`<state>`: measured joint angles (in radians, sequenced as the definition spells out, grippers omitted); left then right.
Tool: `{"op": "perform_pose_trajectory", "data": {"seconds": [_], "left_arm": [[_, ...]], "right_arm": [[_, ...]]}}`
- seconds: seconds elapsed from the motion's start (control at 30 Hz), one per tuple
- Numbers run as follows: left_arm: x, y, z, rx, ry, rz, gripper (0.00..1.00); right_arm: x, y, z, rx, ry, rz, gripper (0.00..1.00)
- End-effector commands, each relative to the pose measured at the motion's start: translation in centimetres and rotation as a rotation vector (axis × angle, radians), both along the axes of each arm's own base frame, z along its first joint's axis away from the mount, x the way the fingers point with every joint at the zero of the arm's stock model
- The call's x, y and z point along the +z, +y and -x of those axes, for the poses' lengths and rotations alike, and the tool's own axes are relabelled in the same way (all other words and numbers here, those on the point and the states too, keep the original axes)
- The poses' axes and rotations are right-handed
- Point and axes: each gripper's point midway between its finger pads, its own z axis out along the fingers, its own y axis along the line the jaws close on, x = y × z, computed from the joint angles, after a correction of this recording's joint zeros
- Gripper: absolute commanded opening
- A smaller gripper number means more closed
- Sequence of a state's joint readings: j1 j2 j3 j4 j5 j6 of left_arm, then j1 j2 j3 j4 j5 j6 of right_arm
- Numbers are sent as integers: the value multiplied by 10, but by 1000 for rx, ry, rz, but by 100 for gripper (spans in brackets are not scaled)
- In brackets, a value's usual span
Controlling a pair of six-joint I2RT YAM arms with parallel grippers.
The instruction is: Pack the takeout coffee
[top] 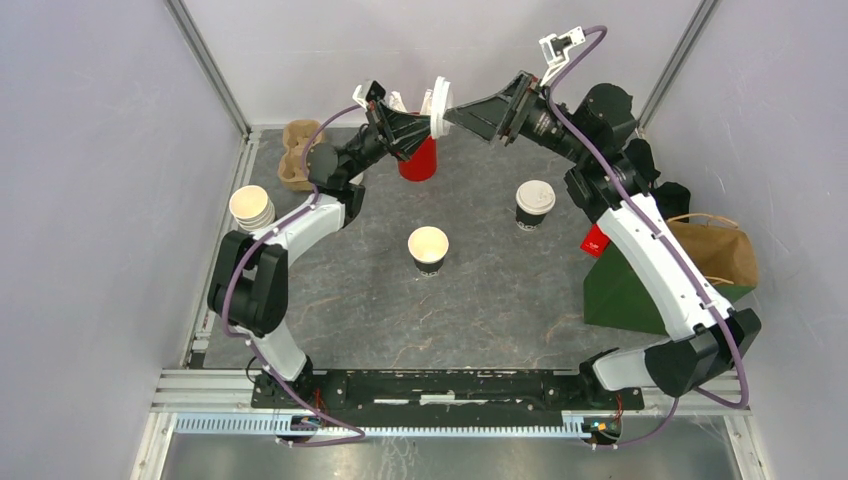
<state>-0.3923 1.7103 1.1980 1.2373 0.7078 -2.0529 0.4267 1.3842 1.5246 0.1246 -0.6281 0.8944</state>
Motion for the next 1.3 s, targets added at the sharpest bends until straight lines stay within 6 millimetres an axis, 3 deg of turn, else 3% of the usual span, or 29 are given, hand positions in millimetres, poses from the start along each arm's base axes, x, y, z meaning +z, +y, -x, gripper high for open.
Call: {"op": "perform_pose_trajectory", "data": {"seconds": [0.0, 0.1, 0.23, 0.43, 0.7, 0.97, 1.27], "left_arm": [[12, 6, 7, -28, -31, 68, 2], [12, 4, 7, -33, -31, 57, 2], [10, -2, 8, -48, -22, 40, 2], [5, -12, 10, -59, -13, 21, 2], [-2, -19, 7, -31, 4, -56, 2], [-7, -21, 6, -15, 17, -87, 2], [-11, -22, 3, 32, 44, -134, 2]], "right_arm": [[11, -20, -1, -49, -33, -10, 98], [3, -19, -3, -27, -18, -9, 98], [10, -14, -1, 12, -36, -31, 98], [-4, -9, -2, 27, -10, -12, 98], [-18, -10, -7, -34, -11, 76, 98], [-19, -12, -6, -57, -16, 91, 98], [-38, -17, -18, -125, 51, 142, 98]]}}
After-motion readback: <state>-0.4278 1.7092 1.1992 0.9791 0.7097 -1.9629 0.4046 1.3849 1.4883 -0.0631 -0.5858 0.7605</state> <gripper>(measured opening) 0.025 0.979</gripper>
